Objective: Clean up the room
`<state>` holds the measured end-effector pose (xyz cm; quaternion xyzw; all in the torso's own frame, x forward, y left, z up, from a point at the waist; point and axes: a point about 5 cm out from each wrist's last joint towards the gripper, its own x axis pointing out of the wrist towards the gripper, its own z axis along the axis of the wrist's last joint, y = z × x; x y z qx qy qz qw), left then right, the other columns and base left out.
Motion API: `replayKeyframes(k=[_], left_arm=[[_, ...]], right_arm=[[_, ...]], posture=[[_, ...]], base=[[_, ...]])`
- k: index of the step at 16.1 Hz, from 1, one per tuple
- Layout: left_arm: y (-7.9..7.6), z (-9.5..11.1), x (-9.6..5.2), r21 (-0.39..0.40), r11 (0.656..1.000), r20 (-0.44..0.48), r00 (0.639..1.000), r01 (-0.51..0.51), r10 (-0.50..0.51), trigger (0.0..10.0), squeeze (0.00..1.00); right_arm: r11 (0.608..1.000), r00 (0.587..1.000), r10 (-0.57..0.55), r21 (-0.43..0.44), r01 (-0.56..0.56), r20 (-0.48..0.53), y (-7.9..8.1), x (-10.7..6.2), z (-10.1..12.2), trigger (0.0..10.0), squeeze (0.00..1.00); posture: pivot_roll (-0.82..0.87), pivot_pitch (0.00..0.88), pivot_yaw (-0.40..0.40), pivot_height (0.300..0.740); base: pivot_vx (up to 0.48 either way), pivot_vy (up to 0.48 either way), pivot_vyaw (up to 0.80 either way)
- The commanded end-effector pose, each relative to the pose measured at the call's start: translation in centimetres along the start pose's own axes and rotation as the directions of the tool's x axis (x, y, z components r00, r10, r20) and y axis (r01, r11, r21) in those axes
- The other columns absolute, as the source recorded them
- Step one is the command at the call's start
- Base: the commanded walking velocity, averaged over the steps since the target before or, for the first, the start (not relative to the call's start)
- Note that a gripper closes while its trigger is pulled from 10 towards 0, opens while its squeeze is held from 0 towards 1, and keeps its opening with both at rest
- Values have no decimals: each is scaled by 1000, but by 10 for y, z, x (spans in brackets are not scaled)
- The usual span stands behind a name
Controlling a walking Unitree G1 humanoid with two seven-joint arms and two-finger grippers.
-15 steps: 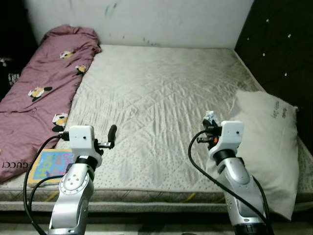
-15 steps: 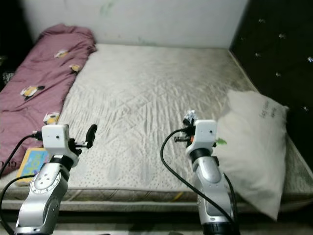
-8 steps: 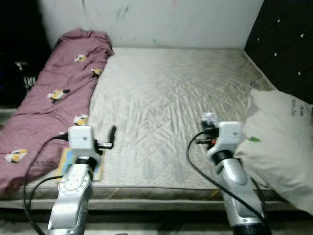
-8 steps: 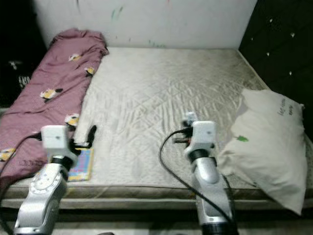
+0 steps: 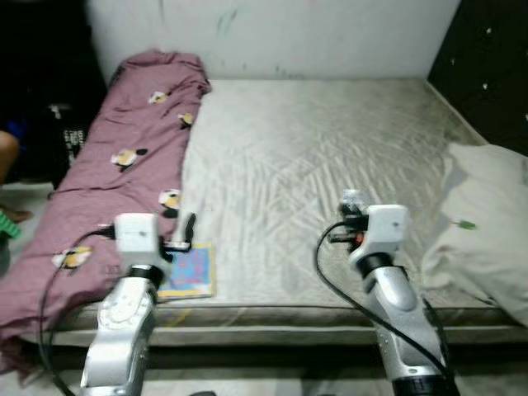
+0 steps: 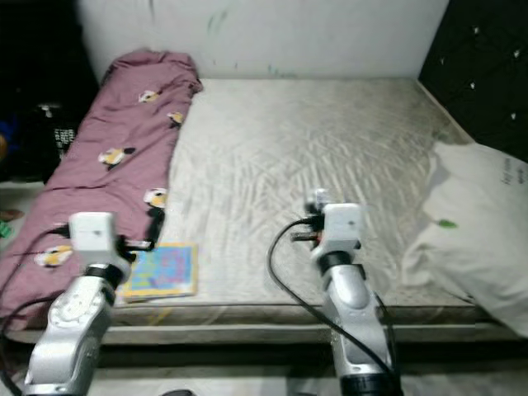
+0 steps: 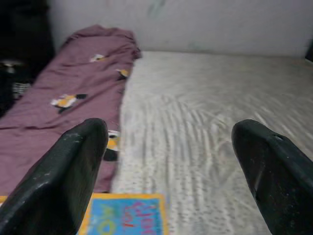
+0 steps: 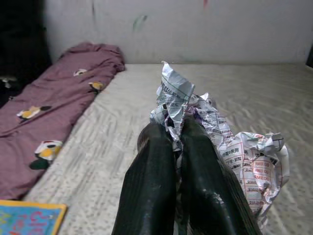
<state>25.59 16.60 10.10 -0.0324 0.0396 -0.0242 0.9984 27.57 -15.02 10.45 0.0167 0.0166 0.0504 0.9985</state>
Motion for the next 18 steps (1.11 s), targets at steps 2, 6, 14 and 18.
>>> replayKeyframes(k=[2, 6, 14, 18], left_arm=[[-9, 1, 1, -10, 999, 2, 1000, 31, -31, 10000, 0], [-9, 2, 1, -16, 999, 16, 999, 40, -39, 10000, 0], [-13, 5, 0, -8, 997, 33, 997, 73, -72, 10000, 0], [-16, 7, -3, -31, 992, 55, 991, 123, -121, 10000, 0]], right_arm=[[1000, 1000, -28, -13, 28, -1, -9, -2, 1, 10000, 0], [1000, 1000, -23, -10, 23, -2, -8, -1, 0, 10000, 0], [1000, 1000, -11, -18, 11, -7, -7, 0, -1, 10000, 0], [1000, 1000, -10, -20, 10, -7, -7, 0, -1, 10000, 0]], posture=[[-1, 0, 27, 740], [-2, 0, 26, 740], [-2, 0, 25, 740], [-3, 0, 26, 740]], base=[[0, 480, 0], [0, 360, 0], [0, 95, 0], [135, 0, 0]])
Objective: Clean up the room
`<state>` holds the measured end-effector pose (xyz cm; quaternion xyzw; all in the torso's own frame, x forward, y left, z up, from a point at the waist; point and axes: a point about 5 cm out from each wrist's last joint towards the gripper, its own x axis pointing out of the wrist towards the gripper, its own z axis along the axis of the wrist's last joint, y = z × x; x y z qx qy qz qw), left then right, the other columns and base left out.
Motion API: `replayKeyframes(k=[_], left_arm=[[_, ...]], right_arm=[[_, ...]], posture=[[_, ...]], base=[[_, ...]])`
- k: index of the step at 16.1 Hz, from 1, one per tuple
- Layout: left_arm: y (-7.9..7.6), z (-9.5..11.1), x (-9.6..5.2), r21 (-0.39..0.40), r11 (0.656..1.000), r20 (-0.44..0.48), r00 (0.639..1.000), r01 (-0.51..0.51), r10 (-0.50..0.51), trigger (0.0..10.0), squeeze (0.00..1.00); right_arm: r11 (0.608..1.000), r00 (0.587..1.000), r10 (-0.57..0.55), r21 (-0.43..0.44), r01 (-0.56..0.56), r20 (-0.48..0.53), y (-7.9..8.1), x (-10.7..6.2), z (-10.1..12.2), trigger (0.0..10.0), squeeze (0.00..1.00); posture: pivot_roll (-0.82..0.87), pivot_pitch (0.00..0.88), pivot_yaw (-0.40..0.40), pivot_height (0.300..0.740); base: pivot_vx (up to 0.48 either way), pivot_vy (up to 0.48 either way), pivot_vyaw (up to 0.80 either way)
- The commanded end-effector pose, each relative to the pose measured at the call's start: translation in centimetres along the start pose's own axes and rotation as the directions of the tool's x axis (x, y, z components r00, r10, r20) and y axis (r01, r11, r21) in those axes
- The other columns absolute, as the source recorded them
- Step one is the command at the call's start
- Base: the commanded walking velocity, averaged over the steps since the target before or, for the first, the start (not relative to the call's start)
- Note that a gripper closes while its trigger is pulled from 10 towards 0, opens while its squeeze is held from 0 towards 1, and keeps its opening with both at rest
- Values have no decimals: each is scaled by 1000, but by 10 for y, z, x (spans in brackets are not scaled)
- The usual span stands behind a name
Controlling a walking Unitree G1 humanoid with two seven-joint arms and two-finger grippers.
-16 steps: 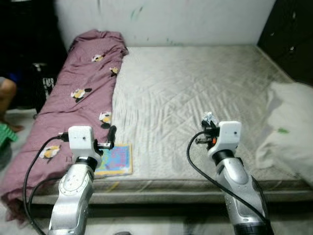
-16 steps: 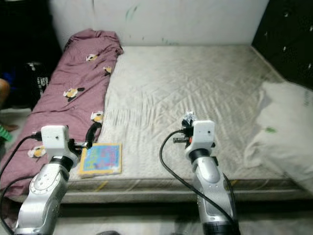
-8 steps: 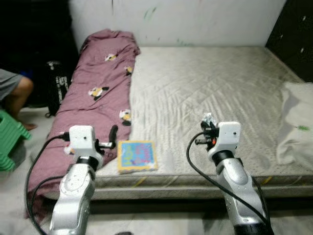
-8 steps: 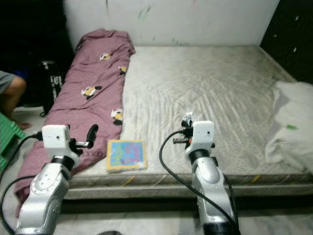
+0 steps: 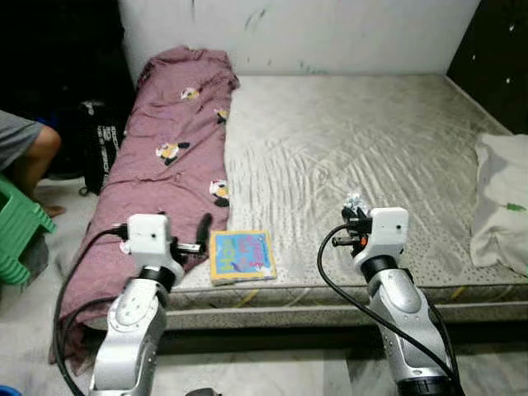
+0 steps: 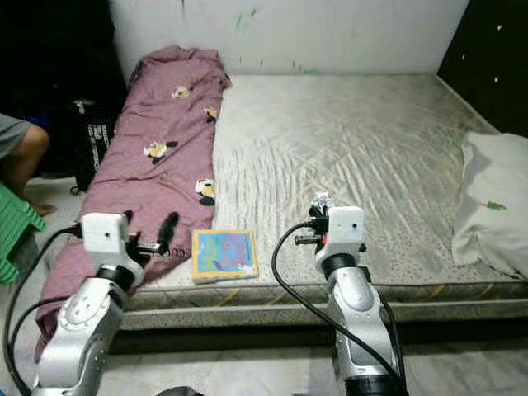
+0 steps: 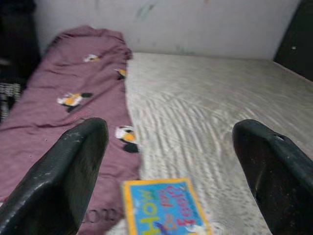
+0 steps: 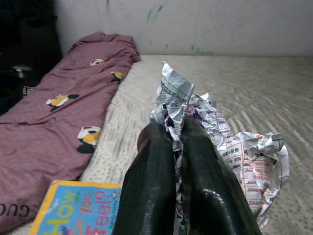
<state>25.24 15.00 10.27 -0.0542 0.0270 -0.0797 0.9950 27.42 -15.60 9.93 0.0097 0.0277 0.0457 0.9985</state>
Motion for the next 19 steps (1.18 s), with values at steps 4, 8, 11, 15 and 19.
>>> replayKeyframes(k=[4, 8, 11, 15, 19], left_arm=[[0, 7, -1, 10, 1000, 30, 999, 9, -10, 10000, 0], [0, 7, -1, 6, 1000, 31, 999, 9, -9, 10000, 0], [0, 7, 0, 5, 1000, 30, 999, 12, -12, 10000, 0], [1, 7, 1, 5, 1000, 30, 1000, -2, 2, 10000, 0], [4, 7, 2, -5, 999, 18, 999, -32, 32, 10000, 0]], right_arm=[[1000, 1000, 0, -9, 0, 14, -2, 2, 4, 10000, 0], [1000, 1000, 0, -10, 0, 14, -2, 2, 4, 10000, 0], [1000, 1000, -1, -10, 1, 15, -2, 3, 5, 10000, 0], [1000, 1000, -1, -13, 2, 17, -2, 3, 5, 10000, 0], [1000, 1000, -4, -12, 4, 18, -3, 4, 5, 10000, 0]], posture=[[-3, 0, 23, 740], [-3, 0, 21, 740], [-3, 0, 22, 740], [-1, 2, 19, 740], [1, 6, 20, 740]], base=[[307, 0, 0], [334, 0, 0], [322, 0, 0], [145, 0, 0], [0, 0, 0]])
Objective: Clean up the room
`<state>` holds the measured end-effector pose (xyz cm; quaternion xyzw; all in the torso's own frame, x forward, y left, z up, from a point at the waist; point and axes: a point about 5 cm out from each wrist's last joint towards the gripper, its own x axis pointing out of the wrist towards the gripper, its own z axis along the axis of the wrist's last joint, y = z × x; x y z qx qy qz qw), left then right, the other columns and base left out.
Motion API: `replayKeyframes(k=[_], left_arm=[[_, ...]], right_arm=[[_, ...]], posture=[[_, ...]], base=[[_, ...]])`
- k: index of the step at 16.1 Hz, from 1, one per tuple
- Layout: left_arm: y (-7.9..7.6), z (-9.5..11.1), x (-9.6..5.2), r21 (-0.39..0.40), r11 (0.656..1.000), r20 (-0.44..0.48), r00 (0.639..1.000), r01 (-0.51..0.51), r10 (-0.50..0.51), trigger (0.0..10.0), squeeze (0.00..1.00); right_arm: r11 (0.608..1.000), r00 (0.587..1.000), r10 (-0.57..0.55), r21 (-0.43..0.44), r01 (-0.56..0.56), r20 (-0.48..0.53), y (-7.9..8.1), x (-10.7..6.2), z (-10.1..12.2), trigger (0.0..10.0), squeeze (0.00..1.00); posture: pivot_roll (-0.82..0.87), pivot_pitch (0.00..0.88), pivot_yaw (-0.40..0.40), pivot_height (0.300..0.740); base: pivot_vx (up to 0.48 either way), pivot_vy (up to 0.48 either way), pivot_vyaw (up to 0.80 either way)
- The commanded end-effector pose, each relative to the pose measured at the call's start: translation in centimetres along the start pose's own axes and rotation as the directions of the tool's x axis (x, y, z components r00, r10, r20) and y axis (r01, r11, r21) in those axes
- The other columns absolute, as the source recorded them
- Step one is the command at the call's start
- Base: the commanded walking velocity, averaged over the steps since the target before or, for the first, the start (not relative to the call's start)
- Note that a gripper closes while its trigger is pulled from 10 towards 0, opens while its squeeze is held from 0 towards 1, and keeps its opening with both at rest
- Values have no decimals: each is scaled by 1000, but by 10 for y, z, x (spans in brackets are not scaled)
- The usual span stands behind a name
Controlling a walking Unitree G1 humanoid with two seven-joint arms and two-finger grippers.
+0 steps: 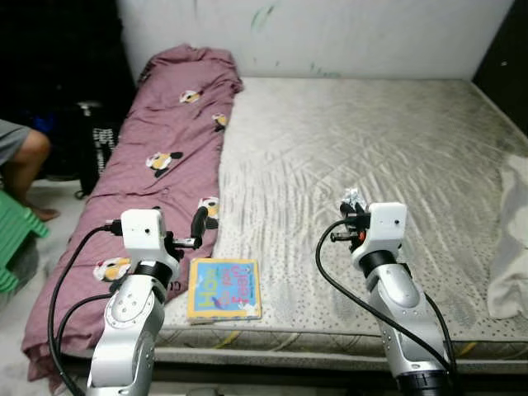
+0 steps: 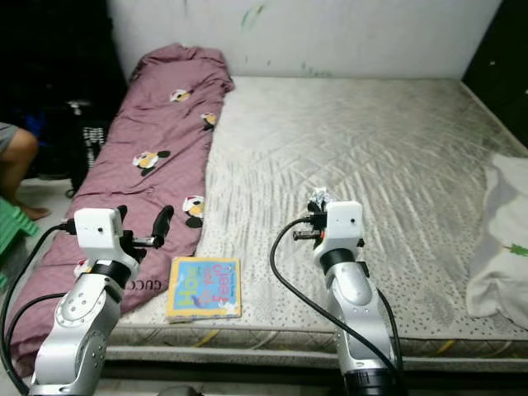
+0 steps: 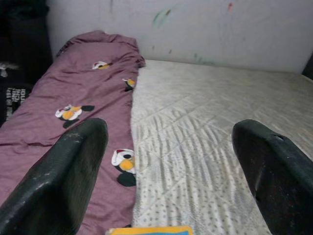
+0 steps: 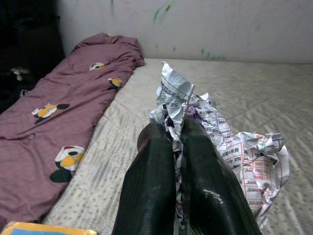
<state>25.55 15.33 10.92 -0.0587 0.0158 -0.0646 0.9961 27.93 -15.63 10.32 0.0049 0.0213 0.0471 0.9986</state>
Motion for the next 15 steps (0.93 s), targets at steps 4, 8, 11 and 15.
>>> replayKeyframes(k=[4, 8, 11, 15], left_arm=[[0, 0, 0, 4, 1000, -6, 1000, 4, -4, 10000, 0], [-1, -1, -1, 3, 1000, -10, 1000, 4, -4, 10000, 0], [-1, 0, 0, 4, 1000, -7, 1000, -2, 2, 10000, 0], [1, 2, -1, 19, 1000, 5, 1000, -6, 6, 10000, 0]], right_arm=[[1000, 1000, -3, 2, 3, 8, -2, -1, 1, 10000, 0], [1000, 1000, 6, -5, -6, 14, -1, -1, 1, 10000, 0], [999, 999, 29, -28, -29, 19, 3, 0, 3, 10000, 0], [999, 999, 38, -36, -37, 23, 5, 1, 3, 10000, 0]], posture=[[2, 2, 20, 740], [2, 1, 19, 740], [7, 2, 14, 740], [14, 0, 13, 740]], base=[[0, 480, 0], [0, 480, 0], [0, 480, 0], [0, 480, 0]])
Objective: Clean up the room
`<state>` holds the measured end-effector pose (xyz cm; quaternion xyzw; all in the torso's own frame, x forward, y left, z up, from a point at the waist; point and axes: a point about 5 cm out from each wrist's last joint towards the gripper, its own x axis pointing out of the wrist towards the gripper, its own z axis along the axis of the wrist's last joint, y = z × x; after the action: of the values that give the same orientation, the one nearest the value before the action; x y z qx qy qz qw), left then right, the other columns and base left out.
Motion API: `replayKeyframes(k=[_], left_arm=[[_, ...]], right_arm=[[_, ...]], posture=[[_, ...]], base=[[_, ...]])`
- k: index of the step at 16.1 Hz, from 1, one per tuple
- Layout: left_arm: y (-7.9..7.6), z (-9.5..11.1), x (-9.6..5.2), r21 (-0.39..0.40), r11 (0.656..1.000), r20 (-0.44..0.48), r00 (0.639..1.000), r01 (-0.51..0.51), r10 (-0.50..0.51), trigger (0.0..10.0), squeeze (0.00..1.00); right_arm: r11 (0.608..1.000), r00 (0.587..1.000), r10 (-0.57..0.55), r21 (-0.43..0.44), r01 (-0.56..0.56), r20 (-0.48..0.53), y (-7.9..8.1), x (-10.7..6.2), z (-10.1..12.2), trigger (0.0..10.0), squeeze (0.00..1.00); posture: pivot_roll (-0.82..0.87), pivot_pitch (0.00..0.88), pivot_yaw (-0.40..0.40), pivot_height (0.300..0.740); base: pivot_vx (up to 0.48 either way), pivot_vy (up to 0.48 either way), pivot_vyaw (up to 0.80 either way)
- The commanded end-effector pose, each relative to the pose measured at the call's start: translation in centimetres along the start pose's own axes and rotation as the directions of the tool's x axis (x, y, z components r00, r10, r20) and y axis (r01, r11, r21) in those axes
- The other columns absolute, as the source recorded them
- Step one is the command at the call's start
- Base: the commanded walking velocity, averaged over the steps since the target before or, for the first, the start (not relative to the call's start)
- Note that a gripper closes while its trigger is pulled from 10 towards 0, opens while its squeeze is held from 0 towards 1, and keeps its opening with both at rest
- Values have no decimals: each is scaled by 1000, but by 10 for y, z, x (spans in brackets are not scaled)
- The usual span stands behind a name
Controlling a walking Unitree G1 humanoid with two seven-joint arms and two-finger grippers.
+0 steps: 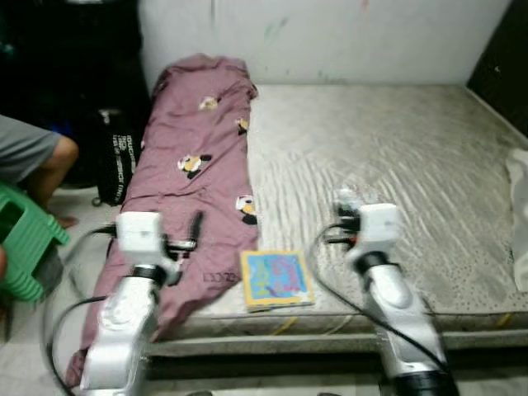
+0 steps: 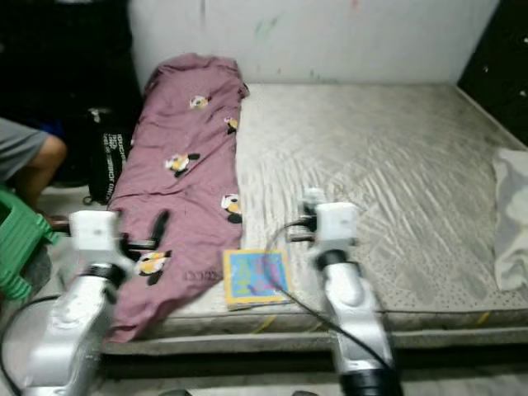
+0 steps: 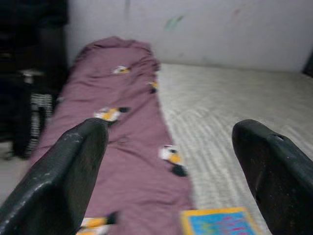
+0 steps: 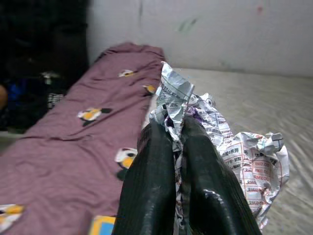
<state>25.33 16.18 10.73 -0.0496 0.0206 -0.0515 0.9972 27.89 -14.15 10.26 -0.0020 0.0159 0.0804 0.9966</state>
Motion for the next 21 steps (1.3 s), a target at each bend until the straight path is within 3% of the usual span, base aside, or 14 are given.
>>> replayKeyframes(k=[1, 6, 21], left_arm=[[-7, 4, 3, 4, 1000, 19, 1000, 13, -13, 10000, 0], [-6, 7, -1, 25, 999, 39, 999, -31, 30, 10000, 0], [-7, 6, 3, 34, 999, 41, 999, -24, 23, 10000, 0]], right_arm=[[999, 1000, -25, -21, 25, 15, -10, 0, 4, 10000, 0], [999, 999, 17, -37, -16, 28, -3, 5, 8, 10000, 0], [999, 999, 28, -32, -27, 30, -2, 6, 8, 10000, 0]], posture=[[14, 0, 10, 740], [20, 1, -10, 740], [6, 12, 10, 740]], base=[[0, 480, 0], [0, 448, 725], [0, 0, 800]])
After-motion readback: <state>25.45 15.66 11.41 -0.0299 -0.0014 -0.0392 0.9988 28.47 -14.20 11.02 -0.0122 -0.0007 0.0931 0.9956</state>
